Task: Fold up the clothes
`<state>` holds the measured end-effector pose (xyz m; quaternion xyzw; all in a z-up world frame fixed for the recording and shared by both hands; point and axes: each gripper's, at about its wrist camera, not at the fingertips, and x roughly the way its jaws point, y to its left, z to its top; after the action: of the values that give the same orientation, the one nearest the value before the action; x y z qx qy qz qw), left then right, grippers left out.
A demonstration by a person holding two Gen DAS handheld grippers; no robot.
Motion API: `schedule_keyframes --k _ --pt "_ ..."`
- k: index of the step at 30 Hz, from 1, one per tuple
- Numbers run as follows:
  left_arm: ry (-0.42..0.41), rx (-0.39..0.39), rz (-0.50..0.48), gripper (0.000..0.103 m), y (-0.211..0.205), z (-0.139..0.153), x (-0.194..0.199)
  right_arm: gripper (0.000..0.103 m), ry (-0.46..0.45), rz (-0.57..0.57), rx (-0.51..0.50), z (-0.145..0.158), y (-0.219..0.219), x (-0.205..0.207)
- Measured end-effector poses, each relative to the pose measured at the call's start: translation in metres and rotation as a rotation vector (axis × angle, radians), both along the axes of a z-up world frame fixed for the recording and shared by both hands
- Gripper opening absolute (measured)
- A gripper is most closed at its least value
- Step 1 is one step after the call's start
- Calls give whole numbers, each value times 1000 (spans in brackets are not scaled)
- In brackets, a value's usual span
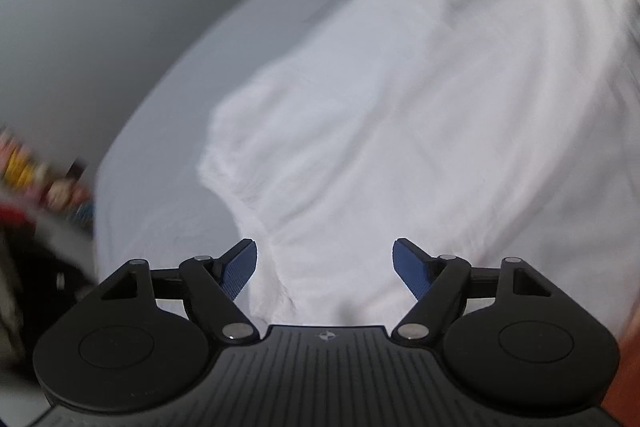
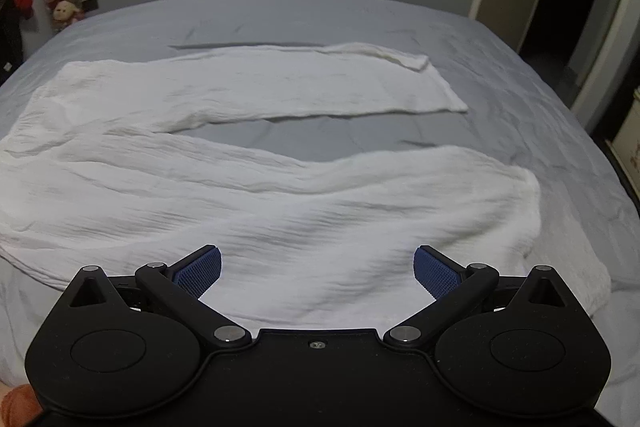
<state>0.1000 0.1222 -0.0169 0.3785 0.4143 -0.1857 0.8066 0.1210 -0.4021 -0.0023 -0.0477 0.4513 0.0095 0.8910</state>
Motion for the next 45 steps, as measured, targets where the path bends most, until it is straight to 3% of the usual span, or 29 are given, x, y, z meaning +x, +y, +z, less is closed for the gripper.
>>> schedule_keyframes --k 5,9,16,21,26,27,31,36,38,41,45 --pt "92 82 -158 74 -7 -32 -14 102 29 -61 30 -6 -22 4" --pt "102 136 -230 74 -19 -57 -20 102 42 -78 22 -10 -32 6" --pt "173 200 -244 74 -24 -98 -13 102 85 3 -35 -25 -53 10" --pt "207 214 -202 50 -14 -112 -5 97 107 179 -195 -37 -65 -1" --pt "230 155 -136 29 -3 -113 10 79 167 349 -368 -62 -72 -17" --pt "231 150 -133 28 -2 -112 11 78 179 374 -408 -68 -72 -20" --pt "226 127 -111 23 2 -110 16 52 199 452 -506 -96 -69 -26" --pt "211 81 -52 19 6 -99 20 40 173 500 -584 -118 -60 -25" --pt "203 61 -29 18 9 -92 21 17 162 514 -609 -123 -56 -22" --pt "191 46 -9 17 9 -84 23 7 137 509 -598 -117 -56 -19" --pt "166 22 29 16 9 -68 27 5 91 471 -606 -99 -60 -11"
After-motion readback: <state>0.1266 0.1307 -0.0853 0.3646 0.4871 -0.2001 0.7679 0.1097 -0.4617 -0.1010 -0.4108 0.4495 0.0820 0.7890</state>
